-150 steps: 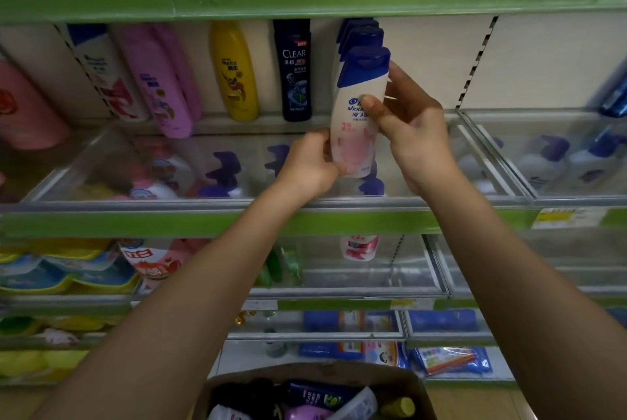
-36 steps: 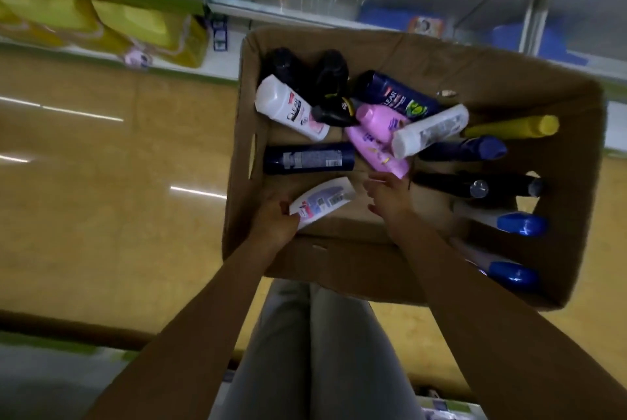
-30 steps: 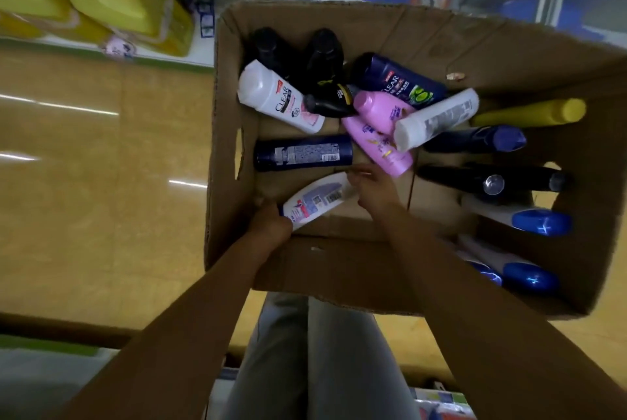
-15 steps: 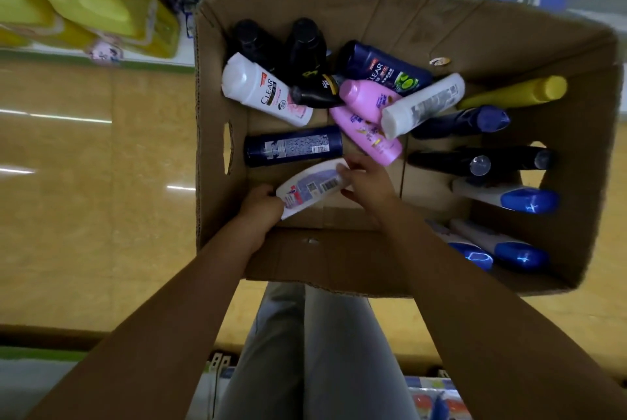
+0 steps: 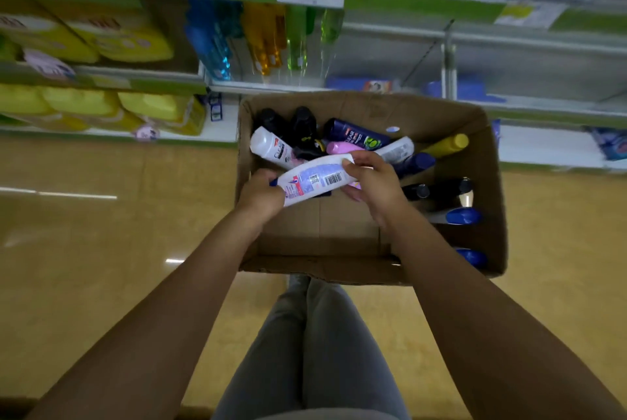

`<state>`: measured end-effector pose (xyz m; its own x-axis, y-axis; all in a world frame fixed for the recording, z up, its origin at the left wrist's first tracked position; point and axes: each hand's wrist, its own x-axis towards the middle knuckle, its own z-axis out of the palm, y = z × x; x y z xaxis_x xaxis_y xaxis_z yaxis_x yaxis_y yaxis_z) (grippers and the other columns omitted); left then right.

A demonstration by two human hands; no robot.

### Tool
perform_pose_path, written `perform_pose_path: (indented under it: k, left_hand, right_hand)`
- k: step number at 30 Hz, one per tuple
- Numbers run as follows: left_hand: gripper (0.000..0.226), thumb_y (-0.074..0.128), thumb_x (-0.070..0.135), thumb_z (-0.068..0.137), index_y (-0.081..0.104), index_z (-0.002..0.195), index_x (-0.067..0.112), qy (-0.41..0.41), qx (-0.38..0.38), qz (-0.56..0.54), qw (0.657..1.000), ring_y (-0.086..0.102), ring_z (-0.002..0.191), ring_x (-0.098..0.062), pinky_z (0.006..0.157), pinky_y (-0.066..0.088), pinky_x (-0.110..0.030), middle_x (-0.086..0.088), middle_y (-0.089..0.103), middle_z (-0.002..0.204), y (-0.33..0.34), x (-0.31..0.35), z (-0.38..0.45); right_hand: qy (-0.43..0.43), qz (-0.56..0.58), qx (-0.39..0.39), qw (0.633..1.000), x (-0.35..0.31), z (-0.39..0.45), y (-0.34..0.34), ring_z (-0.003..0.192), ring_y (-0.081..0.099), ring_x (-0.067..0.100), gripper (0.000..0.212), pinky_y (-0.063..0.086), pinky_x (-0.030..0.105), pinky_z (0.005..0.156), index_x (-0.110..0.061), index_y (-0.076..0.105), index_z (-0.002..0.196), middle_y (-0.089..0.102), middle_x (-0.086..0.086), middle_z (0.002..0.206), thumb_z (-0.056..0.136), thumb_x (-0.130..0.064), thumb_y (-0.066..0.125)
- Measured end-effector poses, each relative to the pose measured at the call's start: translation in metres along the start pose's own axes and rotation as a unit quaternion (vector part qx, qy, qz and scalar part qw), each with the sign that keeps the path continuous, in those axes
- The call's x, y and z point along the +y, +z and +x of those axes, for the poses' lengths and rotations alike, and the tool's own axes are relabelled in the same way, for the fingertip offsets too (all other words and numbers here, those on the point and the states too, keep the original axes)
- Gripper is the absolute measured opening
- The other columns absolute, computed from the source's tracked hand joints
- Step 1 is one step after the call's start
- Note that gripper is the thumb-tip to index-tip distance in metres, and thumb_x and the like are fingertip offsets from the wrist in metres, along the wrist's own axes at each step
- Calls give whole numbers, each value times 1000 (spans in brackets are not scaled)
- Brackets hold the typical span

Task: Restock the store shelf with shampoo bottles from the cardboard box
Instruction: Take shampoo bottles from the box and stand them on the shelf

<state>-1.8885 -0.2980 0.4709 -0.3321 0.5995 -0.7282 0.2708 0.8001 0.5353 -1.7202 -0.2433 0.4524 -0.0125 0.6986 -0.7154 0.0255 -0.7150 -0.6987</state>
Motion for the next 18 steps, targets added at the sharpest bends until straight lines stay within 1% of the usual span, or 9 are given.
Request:
perform_pose_path:
  k: [2, 4, 6, 7, 10, 12, 14, 15, 18]
  left_hand:
    - [35, 43, 3, 93, 50, 127, 4, 24, 6, -7, 1000, 53, 107, -24, 80, 38, -25, -9, 55, 121, -13, 12, -14]
    - [39, 42, 5, 93, 48, 131, 5, 46, 17, -15, 999, 54, 109, -24, 80, 41, -25, -12, 54, 127, -26, 24, -27]
    - [41, 44, 7, 93, 44, 134, 8, 74, 33, -11, 997, 52, 107, -21, 81, 40, -25, -11, 52, 129, -40, 39, -41]
    - [41, 46, 8, 93, 44, 134, 8, 89, 44, -2, 995, 52, 107, -21, 81, 39, -25, -11, 52, 130, -46, 46, -47]
    - [42, 50, 10, 92, 46, 134, 11, 137, 81, 16, 987, 53, 113, -24, 84, 43, -29, -10, 53, 131, -64, 67, -67]
    - [39, 52, 9, 92, 48, 131, 12, 167, 93, 14, 981, 55, 111, -25, 90, 45, -33, -9, 56, 127, -74, 79, -80]
    - [40, 55, 8, 91, 49, 130, 11, 190, 101, 11, 976, 56, 106, -25, 88, 46, -34, -9, 57, 125, -81, 89, -93]
    - [41, 55, 8, 91, 48, 131, 11, 203, 106, 14, 973, 56, 103, -25, 87, 46, -34, -10, 57, 125, -84, 96, -101]
    - [43, 56, 8, 92, 47, 134, 9, 242, 129, 22, 961, 51, 106, -20, 84, 42, -28, -10, 53, 128, -90, 112, -121]
  right_hand:
    - [-18, 14, 1, 1000, -17, -17, 0, 92, 62, 18, 11, 56, 29, 77, -9, 57, 102, 56, 4, 105, 92, -5, 61]
    - [-32, 26, -3, 999, -33, -33, -1, 92, 62, 17, 13, 58, 25, 72, -9, 58, 104, 57, 5, 110, 92, -7, 61]
    - [-55, 40, -6, 998, -50, -49, -1, 91, 63, 17, 9, 57, 24, 64, -12, 59, 98, 58, 5, 108, 92, -7, 62]
    - [-71, 40, -6, 997, -58, -57, -1, 91, 63, 17, 8, 55, 23, 64, -14, 59, 95, 59, 3, 104, 91, -8, 63]
    - [-116, 45, -17, 992, -84, -79, -1, 92, 63, 19, 7, 56, 28, 75, -15, 60, 94, 62, 2, 98, 91, -9, 63]
    - [-140, 49, -30, 989, -100, -93, -2, 96, 65, 23, 6, 57, 35, 85, -13, 60, 94, 64, 7, 101, 91, -9, 63]
    - [-158, 53, -42, 985, -116, -107, -5, 101, 67, 30, 12, 56, 42, 89, -8, 59, 101, 65, 12, 103, 91, -10, 64]
    - [-168, 62, -51, 983, -124, -114, -7, 100, 68, 30, 17, 57, 41, 86, -6, 57, 106, 66, 11, 101, 91, -9, 64]
    - [-203, 50, -64, 976, -145, -133, -13, 85, 70, 17, 26, 58, 26, 70, -6, 54, 115, 68, 4, 94, 91, -9, 64]
